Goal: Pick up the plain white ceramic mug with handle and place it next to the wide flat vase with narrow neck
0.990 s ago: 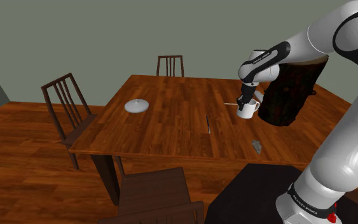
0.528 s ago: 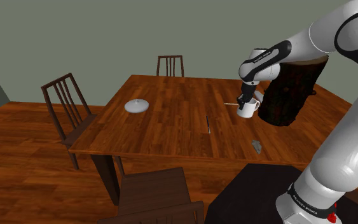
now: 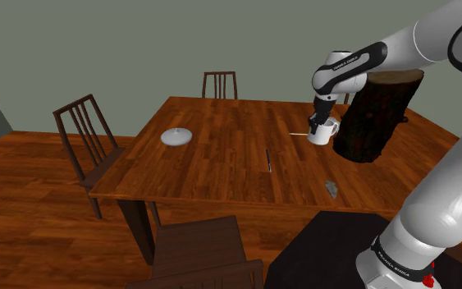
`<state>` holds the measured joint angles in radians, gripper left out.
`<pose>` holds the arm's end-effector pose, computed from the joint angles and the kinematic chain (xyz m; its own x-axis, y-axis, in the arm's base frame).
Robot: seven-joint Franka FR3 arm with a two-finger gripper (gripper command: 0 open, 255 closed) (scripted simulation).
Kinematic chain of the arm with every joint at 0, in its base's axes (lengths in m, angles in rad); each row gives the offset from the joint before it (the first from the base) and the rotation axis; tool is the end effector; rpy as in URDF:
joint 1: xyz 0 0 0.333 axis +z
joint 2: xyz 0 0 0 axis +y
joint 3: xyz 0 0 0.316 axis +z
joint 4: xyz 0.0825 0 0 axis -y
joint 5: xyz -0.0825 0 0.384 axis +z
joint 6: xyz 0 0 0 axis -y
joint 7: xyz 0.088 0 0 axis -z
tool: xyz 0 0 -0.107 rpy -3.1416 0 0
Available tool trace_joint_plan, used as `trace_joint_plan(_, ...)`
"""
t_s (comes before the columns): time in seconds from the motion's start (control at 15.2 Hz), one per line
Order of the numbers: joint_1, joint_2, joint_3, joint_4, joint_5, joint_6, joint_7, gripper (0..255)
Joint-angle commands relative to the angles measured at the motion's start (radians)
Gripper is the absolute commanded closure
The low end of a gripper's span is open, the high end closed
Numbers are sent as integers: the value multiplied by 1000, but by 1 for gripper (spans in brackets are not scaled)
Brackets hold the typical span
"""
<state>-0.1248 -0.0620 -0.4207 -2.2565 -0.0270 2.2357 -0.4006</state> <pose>0.4395 -0.2690 0.3901 0.9912 -0.1277 0.0345 -0.1282 -0.9917 0.0109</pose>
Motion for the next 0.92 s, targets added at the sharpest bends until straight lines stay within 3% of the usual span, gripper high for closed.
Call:
trace_joint_plan(0.0, 0, -14, 2, 15, -7, -28, 6, 255)
trace_joint_plan(0.86, 2, -83, 13, 127, -33, -204, 27, 255)
